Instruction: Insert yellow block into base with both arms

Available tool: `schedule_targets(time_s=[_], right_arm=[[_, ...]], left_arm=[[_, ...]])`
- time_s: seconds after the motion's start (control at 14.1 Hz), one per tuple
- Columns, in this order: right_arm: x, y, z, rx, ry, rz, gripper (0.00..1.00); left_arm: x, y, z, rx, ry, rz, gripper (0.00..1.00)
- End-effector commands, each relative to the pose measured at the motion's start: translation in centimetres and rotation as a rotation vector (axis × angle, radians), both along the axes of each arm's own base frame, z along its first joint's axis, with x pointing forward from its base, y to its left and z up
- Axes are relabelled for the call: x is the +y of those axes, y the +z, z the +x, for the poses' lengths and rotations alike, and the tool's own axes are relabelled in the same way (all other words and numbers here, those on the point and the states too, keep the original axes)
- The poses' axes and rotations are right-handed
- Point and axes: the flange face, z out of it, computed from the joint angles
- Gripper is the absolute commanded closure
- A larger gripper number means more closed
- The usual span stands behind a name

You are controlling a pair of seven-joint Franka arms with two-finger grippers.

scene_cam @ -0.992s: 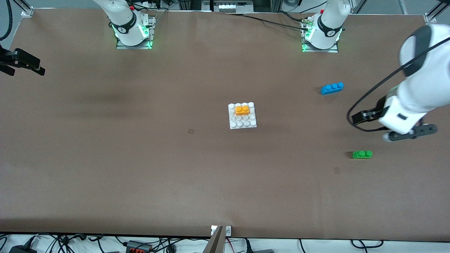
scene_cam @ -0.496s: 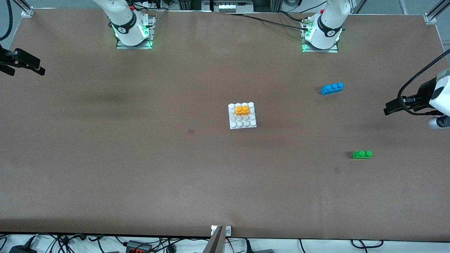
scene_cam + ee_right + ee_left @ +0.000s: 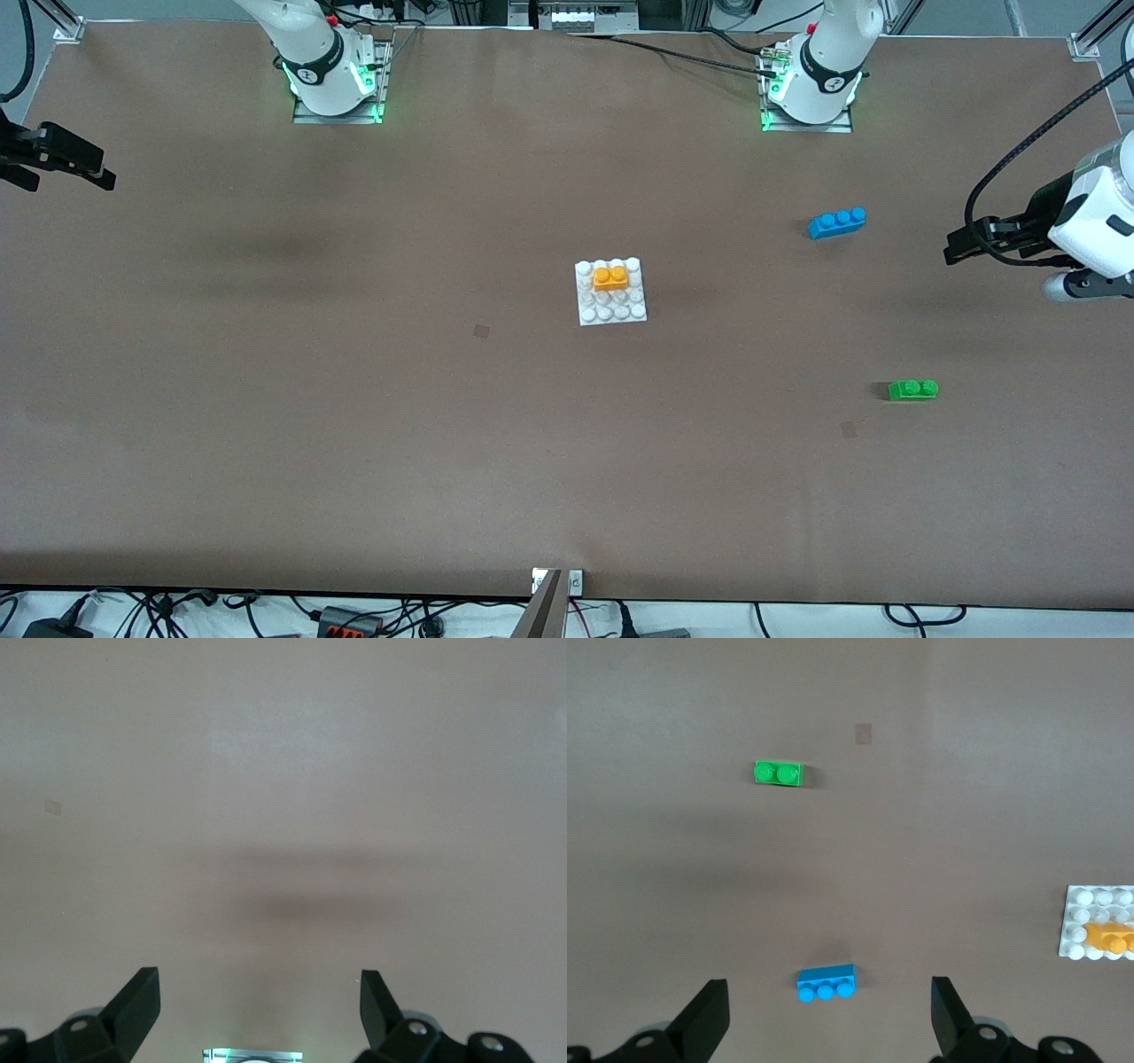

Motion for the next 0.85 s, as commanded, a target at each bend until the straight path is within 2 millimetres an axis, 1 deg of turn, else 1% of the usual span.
schedule_targets(time_s=[0.0,0.14,0.42,0.57,0.78], right_arm=[[-0.03,0.49,-0.03,0.000,0.000,-0.011,0.00],[0.06,0.48,-0.04,0.001,0.003,-0.011,0.00],[-0.09,0.42,0.00,0.001,0.000,-0.009,0.00],[-0.12,-0.20,0.07,0.027,0.003,-0.004,0.00],[-0.22,-0.26,0.04,0.033,0.013,-0.004,0.00]], left_arm=[[-0.37,1.27,-0.65,-0.010,0.004,-0.019,0.00],[-0.45,1.50,-0.66,-0.019,0.012,-0.017,0.00],[-0.03,1.14,-0.50,-0.013,0.009,-0.021,0.00],[-0.22,1.29,-0.55,-0.014,0.006,-0.023,0.00],[-0.22,1.29,-0.55,-0.014,0.008,-0.023,0.00]])
